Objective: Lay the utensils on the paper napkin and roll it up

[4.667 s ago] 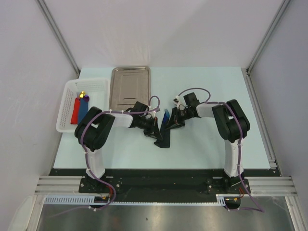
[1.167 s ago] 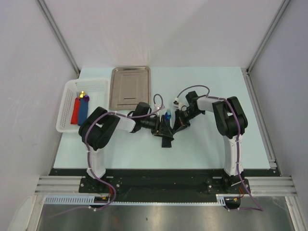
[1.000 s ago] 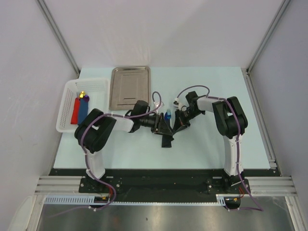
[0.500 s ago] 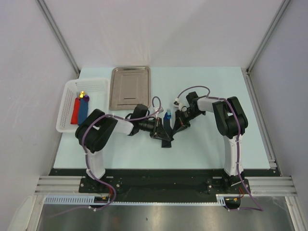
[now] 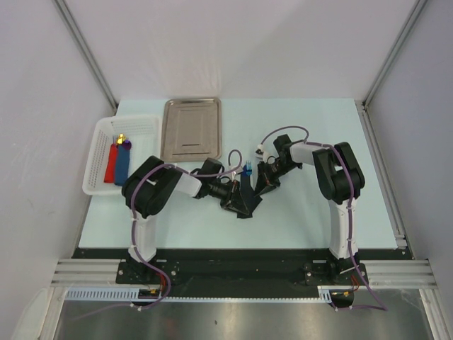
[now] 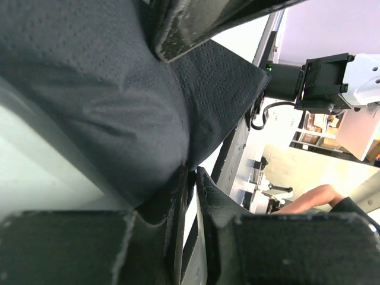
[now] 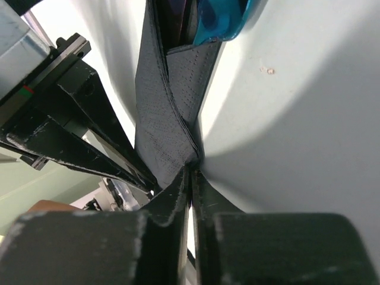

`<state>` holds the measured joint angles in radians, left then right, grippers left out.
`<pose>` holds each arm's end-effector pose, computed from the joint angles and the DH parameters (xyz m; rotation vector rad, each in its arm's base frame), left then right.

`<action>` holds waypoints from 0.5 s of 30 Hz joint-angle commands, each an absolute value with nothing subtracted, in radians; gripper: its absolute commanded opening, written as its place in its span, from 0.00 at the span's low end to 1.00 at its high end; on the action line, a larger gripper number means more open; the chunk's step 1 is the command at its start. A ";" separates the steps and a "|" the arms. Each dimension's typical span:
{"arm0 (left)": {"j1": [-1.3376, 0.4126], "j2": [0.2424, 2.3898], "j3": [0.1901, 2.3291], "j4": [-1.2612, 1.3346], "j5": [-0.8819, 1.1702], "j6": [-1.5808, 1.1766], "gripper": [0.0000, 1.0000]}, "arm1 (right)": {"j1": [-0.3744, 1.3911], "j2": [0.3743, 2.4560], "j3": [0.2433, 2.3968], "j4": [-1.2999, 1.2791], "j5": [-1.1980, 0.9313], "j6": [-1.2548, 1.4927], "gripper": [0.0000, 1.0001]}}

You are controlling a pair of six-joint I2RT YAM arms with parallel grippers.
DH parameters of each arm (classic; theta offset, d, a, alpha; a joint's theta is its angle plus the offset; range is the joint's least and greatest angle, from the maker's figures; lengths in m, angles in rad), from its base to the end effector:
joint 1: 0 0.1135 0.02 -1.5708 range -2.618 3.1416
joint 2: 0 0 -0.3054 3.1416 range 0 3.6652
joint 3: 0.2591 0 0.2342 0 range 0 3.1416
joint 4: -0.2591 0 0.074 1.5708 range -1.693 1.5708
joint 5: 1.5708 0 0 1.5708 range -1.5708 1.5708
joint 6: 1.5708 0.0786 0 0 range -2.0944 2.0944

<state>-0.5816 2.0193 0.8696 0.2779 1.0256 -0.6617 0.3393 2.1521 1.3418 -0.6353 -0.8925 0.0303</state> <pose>0.2752 -0.2614 0.1188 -0.4175 -2.5492 1.6953 0.3593 0.1917 0.1237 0.5114 -2.7405 -1.3426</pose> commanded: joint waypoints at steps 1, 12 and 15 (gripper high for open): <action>-0.583 2.066 0.891 0.186 0.957 -0.578 0.18 | 0.315 2.086 1.400 -0.690 -0.813 0.017 0.16; -0.583 2.066 0.896 0.184 0.960 -0.572 0.16 | 0.328 2.046 1.422 -0.614 -0.784 0.115 0.50; -0.581 2.063 0.896 0.181 0.959 -0.572 0.17 | 0.340 2.077 1.407 -0.560 -0.766 0.129 0.46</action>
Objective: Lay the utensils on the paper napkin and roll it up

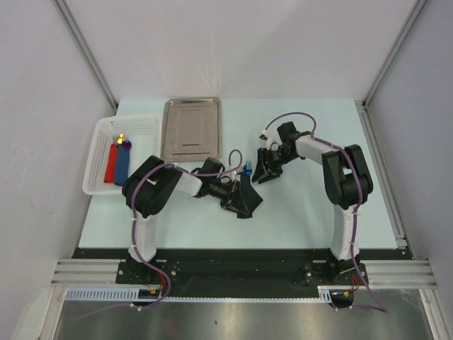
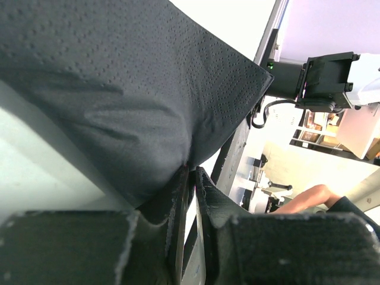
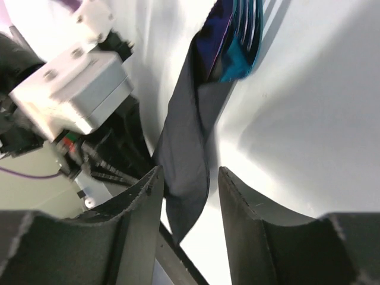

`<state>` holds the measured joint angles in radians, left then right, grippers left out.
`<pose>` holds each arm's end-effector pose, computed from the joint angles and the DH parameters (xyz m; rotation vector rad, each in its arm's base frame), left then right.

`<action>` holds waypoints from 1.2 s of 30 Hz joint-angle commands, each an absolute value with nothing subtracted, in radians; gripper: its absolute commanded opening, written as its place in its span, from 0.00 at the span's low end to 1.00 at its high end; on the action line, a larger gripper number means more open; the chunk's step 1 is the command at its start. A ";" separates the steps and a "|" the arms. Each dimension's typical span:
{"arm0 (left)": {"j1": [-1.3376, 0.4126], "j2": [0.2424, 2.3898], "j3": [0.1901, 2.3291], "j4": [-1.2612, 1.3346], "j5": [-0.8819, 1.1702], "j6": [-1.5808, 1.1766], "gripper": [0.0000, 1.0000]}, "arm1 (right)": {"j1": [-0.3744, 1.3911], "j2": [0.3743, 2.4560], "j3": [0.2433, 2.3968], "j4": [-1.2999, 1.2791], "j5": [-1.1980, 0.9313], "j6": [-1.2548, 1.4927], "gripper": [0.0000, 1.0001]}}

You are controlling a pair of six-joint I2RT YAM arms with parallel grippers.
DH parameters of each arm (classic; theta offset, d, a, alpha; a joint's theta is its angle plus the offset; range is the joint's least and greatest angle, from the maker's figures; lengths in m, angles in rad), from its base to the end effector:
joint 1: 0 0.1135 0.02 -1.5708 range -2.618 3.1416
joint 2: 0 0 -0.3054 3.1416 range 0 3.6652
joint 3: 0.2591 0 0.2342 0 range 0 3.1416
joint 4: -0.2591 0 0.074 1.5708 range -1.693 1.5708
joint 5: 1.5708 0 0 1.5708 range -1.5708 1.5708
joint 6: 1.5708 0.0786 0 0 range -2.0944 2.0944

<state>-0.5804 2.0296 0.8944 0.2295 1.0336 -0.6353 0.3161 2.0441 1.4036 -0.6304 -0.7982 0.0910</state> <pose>0.2771 -0.2625 0.1175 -0.4266 -2.5403 1.6778 0.3766 0.1824 0.1750 -0.4852 2.7253 1.2254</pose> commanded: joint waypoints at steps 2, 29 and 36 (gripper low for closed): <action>-0.581 2.062 0.893 0.186 0.959 -0.572 0.17 | 0.351 2.095 1.398 -0.525 -0.752 0.138 0.45; -0.519 1.974 0.923 0.203 0.927 -0.589 0.27 | 0.351 2.155 1.336 -0.365 -0.879 0.291 0.00; -0.488 1.758 1.055 0.032 0.868 -0.434 0.53 | 0.351 2.077 1.354 -0.275 -0.911 0.357 0.00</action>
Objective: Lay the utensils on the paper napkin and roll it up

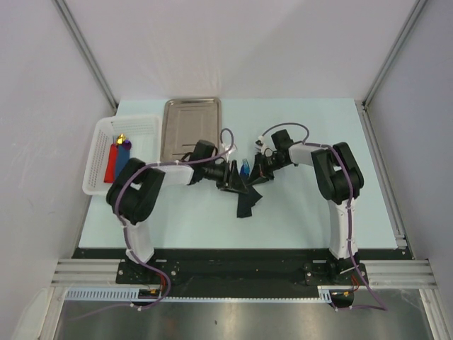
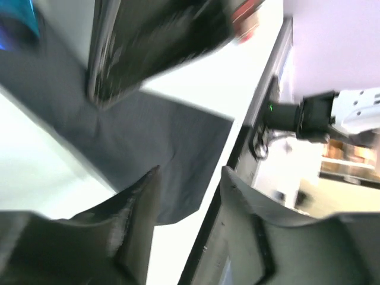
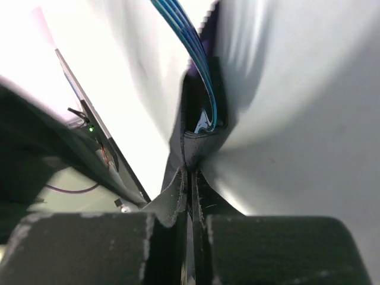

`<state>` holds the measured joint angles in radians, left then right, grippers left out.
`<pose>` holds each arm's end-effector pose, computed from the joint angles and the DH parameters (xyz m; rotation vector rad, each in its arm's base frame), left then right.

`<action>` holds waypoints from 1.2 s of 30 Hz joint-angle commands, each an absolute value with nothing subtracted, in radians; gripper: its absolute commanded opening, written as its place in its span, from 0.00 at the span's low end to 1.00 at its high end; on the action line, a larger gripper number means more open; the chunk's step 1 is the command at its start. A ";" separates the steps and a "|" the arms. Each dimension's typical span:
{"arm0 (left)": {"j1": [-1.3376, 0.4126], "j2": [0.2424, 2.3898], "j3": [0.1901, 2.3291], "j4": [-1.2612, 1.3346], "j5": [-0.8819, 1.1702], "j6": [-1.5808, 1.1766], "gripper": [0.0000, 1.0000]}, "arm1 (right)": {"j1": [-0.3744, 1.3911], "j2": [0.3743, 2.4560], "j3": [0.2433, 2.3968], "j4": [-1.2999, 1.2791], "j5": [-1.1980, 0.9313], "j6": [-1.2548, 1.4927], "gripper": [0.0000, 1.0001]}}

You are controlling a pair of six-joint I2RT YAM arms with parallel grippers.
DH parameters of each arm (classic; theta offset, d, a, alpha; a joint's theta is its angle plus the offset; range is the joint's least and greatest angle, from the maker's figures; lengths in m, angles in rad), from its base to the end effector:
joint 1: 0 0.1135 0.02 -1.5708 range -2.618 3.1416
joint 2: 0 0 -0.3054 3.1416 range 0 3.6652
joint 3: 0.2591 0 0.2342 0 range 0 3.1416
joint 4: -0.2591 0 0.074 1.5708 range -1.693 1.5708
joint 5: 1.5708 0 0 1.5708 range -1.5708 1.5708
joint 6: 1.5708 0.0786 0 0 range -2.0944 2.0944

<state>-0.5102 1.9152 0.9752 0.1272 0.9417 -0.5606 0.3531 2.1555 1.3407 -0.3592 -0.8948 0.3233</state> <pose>0.3073 -0.2448 0.1662 0.4425 2.5052 -1.5982 0.3871 0.2080 0.1310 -0.3040 2.7260 1.4180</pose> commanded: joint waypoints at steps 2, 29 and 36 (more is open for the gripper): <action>-0.477 1.721 1.048 -0.018 0.856 -0.407 0.58 | 0.354 2.071 1.356 -0.273 -0.928 0.360 0.00; -0.328 1.072 0.933 0.086 0.574 -0.203 1.00 | 0.377 1.705 1.491 -0.202 -1.072 0.264 0.00; -0.305 1.052 1.048 -0.117 0.849 -0.101 0.99 | 0.434 1.539 1.529 -0.215 -1.055 0.209 0.00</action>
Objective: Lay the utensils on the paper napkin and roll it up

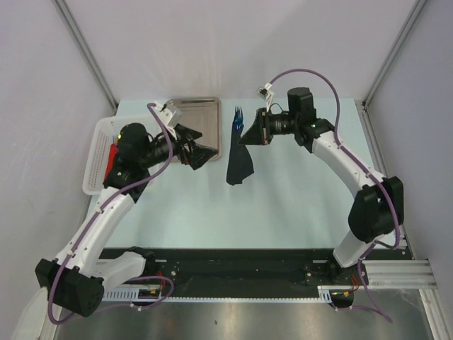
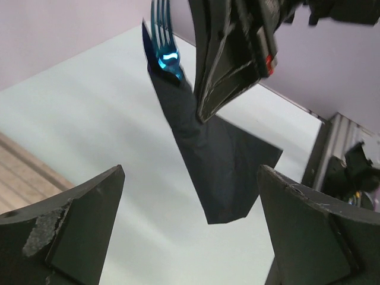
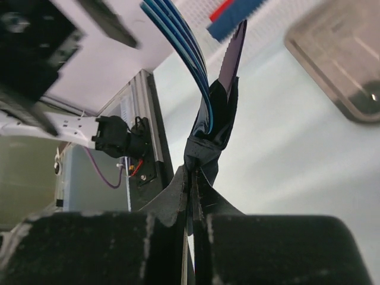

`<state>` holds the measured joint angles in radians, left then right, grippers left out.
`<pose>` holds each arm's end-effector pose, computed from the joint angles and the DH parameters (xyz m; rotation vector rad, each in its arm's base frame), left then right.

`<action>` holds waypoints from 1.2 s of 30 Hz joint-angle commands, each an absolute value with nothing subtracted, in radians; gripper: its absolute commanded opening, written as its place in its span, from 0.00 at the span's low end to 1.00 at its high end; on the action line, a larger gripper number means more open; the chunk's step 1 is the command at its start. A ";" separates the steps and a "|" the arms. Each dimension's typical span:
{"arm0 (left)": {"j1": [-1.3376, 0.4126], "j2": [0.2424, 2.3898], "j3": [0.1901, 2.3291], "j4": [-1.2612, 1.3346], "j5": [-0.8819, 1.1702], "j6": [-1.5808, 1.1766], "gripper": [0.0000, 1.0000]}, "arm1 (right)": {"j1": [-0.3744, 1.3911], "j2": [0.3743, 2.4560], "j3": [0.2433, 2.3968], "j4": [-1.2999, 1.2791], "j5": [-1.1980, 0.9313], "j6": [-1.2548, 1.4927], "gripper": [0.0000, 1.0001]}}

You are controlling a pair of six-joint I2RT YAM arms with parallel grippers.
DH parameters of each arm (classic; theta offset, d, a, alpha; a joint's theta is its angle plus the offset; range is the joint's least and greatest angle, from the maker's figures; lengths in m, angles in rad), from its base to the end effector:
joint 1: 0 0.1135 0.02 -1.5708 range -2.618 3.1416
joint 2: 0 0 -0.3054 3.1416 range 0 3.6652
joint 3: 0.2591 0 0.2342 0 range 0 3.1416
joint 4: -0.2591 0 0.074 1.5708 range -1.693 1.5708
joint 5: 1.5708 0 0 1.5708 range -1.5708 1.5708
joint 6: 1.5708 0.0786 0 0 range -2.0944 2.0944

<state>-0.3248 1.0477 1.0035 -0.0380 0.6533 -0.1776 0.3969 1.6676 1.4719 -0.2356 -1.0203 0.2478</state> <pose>0.2048 -0.1194 0.4168 0.6310 1.5981 -0.9137 0.3318 0.2117 0.3842 -0.8358 1.8779 1.4196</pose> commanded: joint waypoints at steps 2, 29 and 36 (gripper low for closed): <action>-0.305 1.025 1.039 -0.103 0.908 -0.100 0.99 | 0.455 1.500 1.529 -0.210 -1.048 0.175 0.00; -0.413 1.028 1.006 0.153 1.103 -0.374 0.53 | 0.738 1.287 1.522 -0.322 -0.787 -0.031 0.00; -0.429 1.031 0.997 0.201 1.118 -0.394 0.45 | 0.749 1.296 1.537 -0.319 -0.767 -0.018 0.00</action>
<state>-0.4114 1.0340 1.0088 0.1383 1.0866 -0.3817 0.7368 1.3190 1.4921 -0.3851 -0.7864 -0.0269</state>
